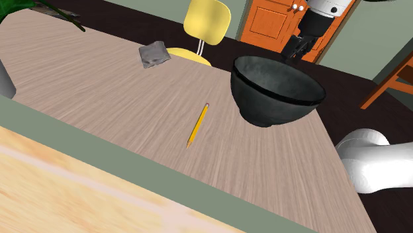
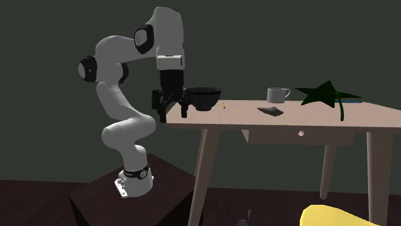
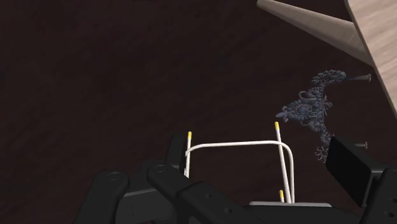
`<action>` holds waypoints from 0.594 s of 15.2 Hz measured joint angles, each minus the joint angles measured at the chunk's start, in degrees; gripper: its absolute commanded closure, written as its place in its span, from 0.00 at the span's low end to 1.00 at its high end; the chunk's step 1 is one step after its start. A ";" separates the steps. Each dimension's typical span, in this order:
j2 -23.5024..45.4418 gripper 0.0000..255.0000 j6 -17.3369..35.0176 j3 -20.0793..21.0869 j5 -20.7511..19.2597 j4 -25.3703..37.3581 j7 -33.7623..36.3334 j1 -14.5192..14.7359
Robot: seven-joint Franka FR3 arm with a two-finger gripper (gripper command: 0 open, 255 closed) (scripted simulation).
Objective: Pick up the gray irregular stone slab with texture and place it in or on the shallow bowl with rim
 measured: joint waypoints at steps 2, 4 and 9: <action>0.20 0.00 0.56 0.22 0.67 -0.22 0.59 0.18; 1.50 0.00 2.32 0.94 2.93 -0.16 2.48 0.78; 5.40 0.00 8.80 3.32 9.64 -0.52 7.97 2.69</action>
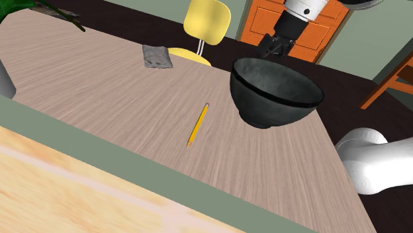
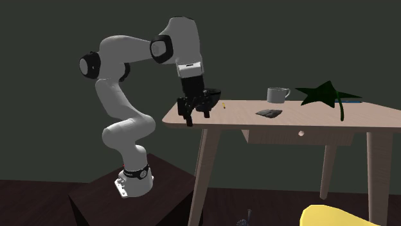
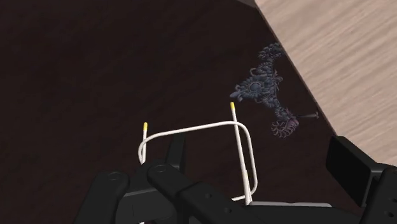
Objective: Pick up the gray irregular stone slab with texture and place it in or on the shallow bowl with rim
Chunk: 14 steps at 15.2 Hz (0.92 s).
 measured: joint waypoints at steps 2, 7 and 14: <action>2.24 0.00 2.85 0.58 2.46 0.57 1.62 0.65; 7.71 0.00 9.33 3.04 8.60 3.04 6.30 2.61; 16.58 0.00 18.00 5.66 15.83 9.19 11.17 4.79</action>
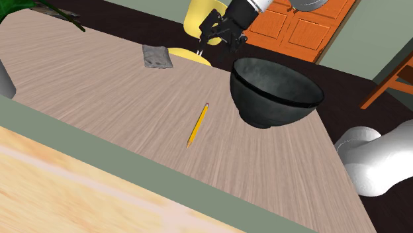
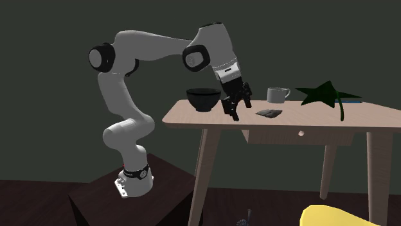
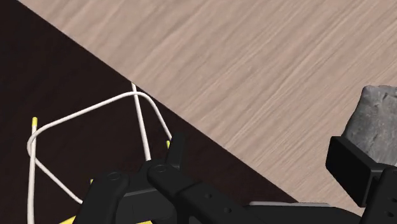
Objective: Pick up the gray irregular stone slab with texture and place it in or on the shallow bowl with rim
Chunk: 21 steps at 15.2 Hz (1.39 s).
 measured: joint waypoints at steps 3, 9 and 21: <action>3.84 0.00 3.91 1.33 2.73 2.87 2.06 0.95; 11.99 0.00 10.31 3.39 6.97 10.78 5.61 2.42; 17.28 0.00 16.07 5.19 7.26 11.93 6.47 3.37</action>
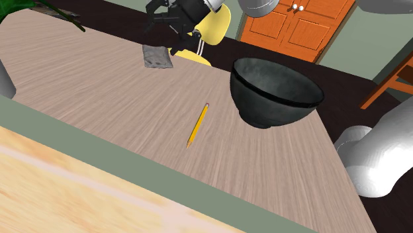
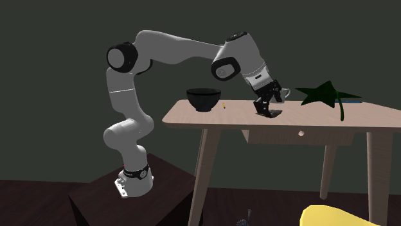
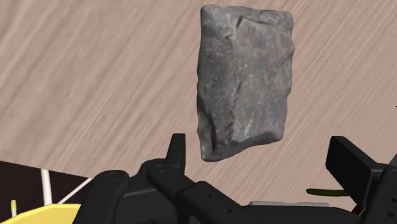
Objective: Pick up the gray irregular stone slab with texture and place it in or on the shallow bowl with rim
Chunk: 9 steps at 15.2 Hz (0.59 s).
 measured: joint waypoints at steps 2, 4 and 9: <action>0.02 0.00 0.03 0.00 0.00 -0.01 -0.01 0.00; 0.02 1.00 0.03 0.00 0.00 -0.01 -0.01 0.00; -0.14 1.00 0.13 -0.10 0.06 0.01 -0.09 -0.05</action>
